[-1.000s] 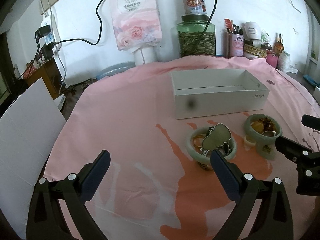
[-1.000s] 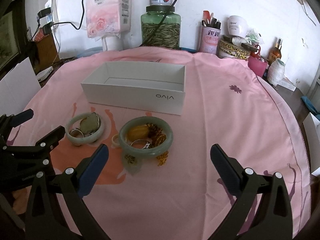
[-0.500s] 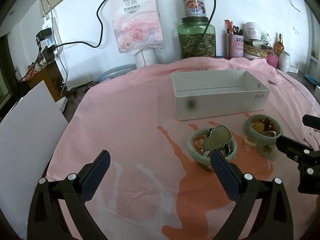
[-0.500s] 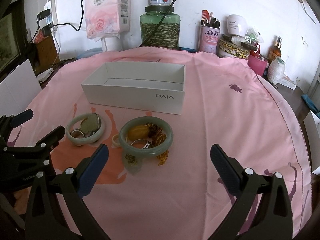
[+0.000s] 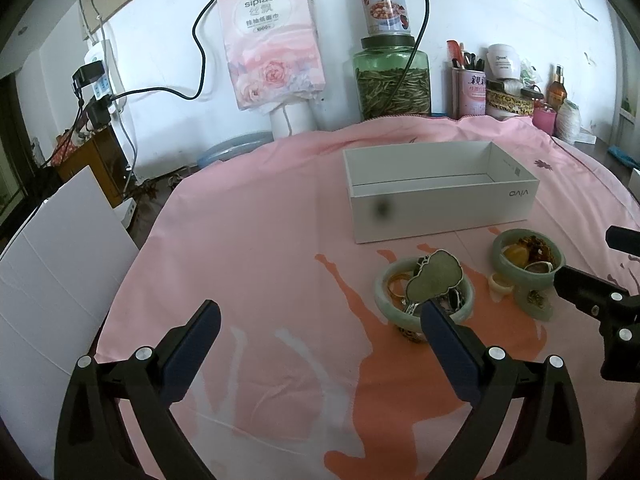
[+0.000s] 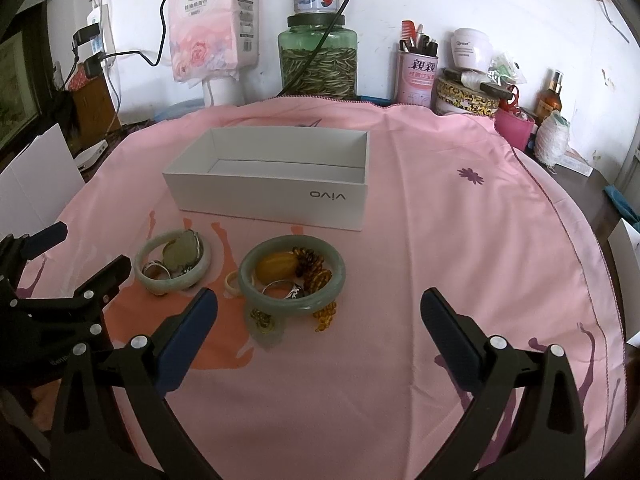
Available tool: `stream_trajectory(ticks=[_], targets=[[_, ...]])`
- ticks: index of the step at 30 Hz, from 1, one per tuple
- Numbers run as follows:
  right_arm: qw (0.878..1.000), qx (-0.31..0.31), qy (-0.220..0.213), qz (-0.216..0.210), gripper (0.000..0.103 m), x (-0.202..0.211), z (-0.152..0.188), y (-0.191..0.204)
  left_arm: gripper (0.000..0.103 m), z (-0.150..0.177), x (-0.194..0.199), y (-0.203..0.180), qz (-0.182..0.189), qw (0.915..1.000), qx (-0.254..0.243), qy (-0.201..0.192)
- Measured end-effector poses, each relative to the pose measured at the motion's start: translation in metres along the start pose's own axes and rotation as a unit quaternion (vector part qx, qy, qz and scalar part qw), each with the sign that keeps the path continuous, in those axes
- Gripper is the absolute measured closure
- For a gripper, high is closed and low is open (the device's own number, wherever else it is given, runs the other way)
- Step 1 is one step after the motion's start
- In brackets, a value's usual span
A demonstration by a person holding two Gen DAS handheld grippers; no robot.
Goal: Organize jewelry
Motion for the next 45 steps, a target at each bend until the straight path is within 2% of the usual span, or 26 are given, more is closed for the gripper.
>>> stream_trajectory(ticks=[45], targets=[[1.000,-0.016,0.003,-0.008,0.006,-0.0011,0.0010,-0.0015,0.004,0.0006,-0.0001,0.0000,0.000,1.0000,0.000,0.000]])
Point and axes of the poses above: each gripper's, at about its wrist camera, not at the fingertips, and x roughly against the way its jaws point, y to its left, z to its underside, the point moved 5 cm from there along -x, roughly the way its jaws point, and after that the axes turned 1 degree about -z, right-handed, at the moved point
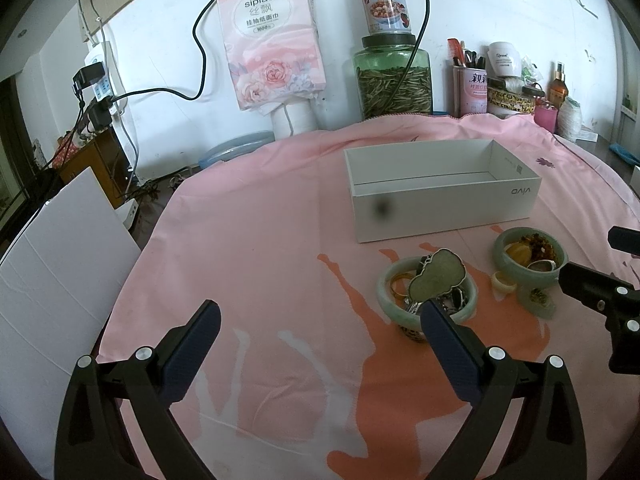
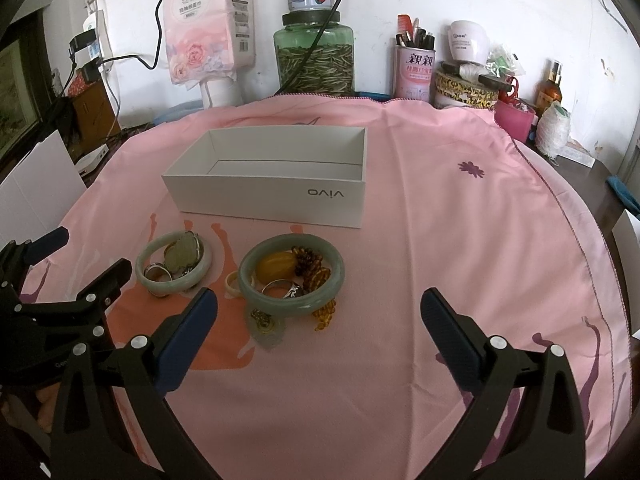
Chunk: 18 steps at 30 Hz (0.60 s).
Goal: Organize jewelry
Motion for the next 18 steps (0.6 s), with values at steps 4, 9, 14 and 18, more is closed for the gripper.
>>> stream_trajectory(ticks=[4,9,14,18], targets=[[1.000,-0.001,0.000,0.000,0.006,0.000,0.000,-0.001,0.004,0.000,0.000,0.001,0.000,1.0000,0.000,0.001],[1.000,-0.007,-0.006,0.003,0.006,0.004,-0.004,-0.006,0.004,-0.002,-0.005,0.016,-0.001,0.9998,0.017,0.010],[0.999,-0.042,-0.014,-0.009,0.006,0.010,-0.010,-0.022,0.004,-0.004,-0.013,0.048,0.020,0.9960,0.080,0.033],[0.998,-0.054,-0.012,-0.018,0.006,0.010,-0.011,-0.030,0.005,-0.001,-0.018,0.047,0.050,0.9936,0.089,0.048]])
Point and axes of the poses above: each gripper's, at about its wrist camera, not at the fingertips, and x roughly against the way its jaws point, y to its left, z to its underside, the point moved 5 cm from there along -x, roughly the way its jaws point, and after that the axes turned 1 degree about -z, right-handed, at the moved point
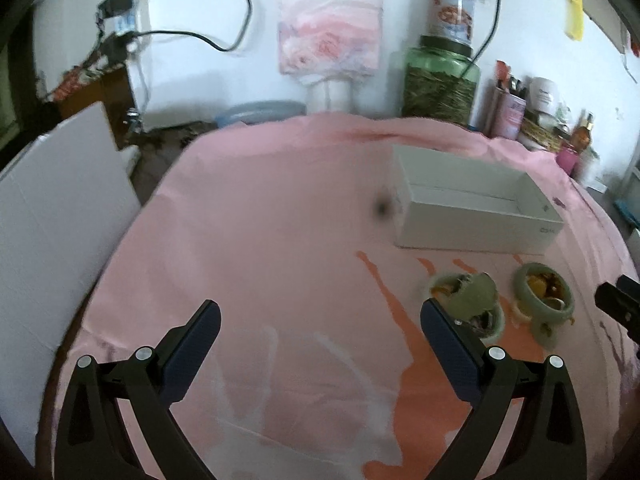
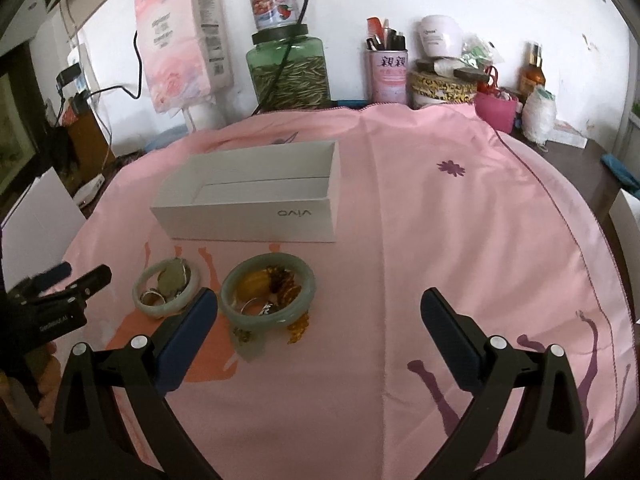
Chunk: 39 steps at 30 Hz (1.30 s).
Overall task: Organize jewelry
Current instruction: 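Grasp the pale jade bangle with left tool while right tool grasps the green bangle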
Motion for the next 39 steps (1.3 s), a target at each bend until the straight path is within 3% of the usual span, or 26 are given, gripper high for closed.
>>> stream_trajectory(ticks=[8,12,15,18,25,36,37,39], targets=[[1.000,-0.017,0.014,-0.012,0.006,-0.005,0.000,-0.011,0.004,0.008,-0.016,-0.056,0.078,0.9919,-0.091,0.041],[0.999,-0.028,0.018,-0.013,0.006,-0.007,0.000,-0.016,0.005,0.012,-0.036,-0.071,0.076,0.9874,-0.121,0.068],[0.999,-0.032,0.023,-0.017,0.006,-0.009,0.000,-0.018,0.012,0.006,-0.039,-0.064,0.111,0.9865,-0.096,0.072],[0.999,-0.030,0.026,-0.014,0.006,-0.013,0.000,-0.018,0.034,0.006,-0.035,-0.059,0.123,0.9858,-0.097,0.061],[1.000,0.006,0.014,-0.014,0.006,-0.016,0.001,-0.007,0.034,0.006,-0.024,-0.054,0.140,0.9850,-0.083,0.059],[0.996,0.080,0.045,-0.016,0.006,-0.049,0.002,0.028,0.034,-0.014,0.009,-0.040,0.137,0.9886,-0.061,0.003],[0.995,0.089,0.052,-0.017,0.008,-0.054,0.002,0.033,0.034,-0.014,0.010,-0.040,0.137,0.9887,-0.061,0.002],[0.993,0.101,0.063,-0.020,0.026,-0.060,0.003,0.040,0.034,-0.014,0.010,-0.040,0.134,0.9890,-0.063,0.002]])
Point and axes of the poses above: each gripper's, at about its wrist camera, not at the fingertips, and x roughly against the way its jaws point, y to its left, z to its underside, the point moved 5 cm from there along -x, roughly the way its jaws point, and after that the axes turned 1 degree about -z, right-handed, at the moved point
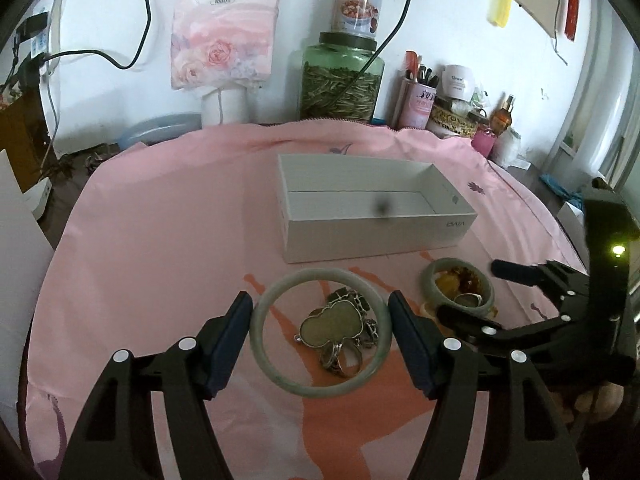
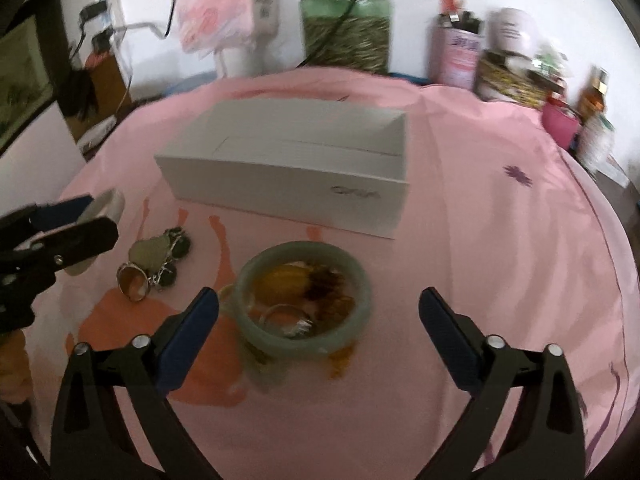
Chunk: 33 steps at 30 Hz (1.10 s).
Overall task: Organize jewelry
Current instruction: 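Grasp the pale jade bangle with left tool while right tool grasps the green bangle, then lower both bangles into the white box and open both tools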
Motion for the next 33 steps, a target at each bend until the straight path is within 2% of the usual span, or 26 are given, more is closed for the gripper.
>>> stream_trajectory(ticks=[1,7,10,18,21,26,29,33], targets=[[1.000,0.005,0.007,-0.003,0.033,-0.003,0.001,0.002,0.034,0.001,0.000,0.000,-0.001,1.0000,-0.001,0.001],[1.000,-0.009,-0.002,-0.028,0.034,0.003,0.006,-0.005,0.034,0.003,-0.007,0.000,-0.002,0.9999,-0.003,0.011],[0.999,-0.023,-0.021,-0.043,0.034,0.013,0.005,-0.009,0.034,0.004,-0.009,0.000,-0.001,0.9999,-0.006,0.012],[0.996,-0.029,-0.072,-0.038,0.034,0.035,-0.005,-0.013,0.034,0.000,-0.004,-0.003,-0.004,0.9999,-0.011,-0.006],[0.995,-0.038,-0.092,-0.032,0.034,0.045,-0.017,-0.019,0.034,-0.017,-0.005,0.000,-0.007,1.0000,0.000,-0.005],[0.992,-0.033,-0.119,-0.034,0.034,0.058,-0.066,-0.023,0.034,-0.060,-0.009,-0.003,-0.011,0.9997,-0.003,-0.021],[0.991,-0.035,-0.119,-0.043,0.034,0.045,-0.086,-0.023,0.034,-0.080,-0.028,-0.008,-0.007,0.9998,0.004,-0.017],[0.992,-0.045,-0.111,-0.031,0.034,0.017,-0.099,-0.032,0.034,-0.087,-0.061,-0.004,-0.014,0.9998,0.014,0.006]])
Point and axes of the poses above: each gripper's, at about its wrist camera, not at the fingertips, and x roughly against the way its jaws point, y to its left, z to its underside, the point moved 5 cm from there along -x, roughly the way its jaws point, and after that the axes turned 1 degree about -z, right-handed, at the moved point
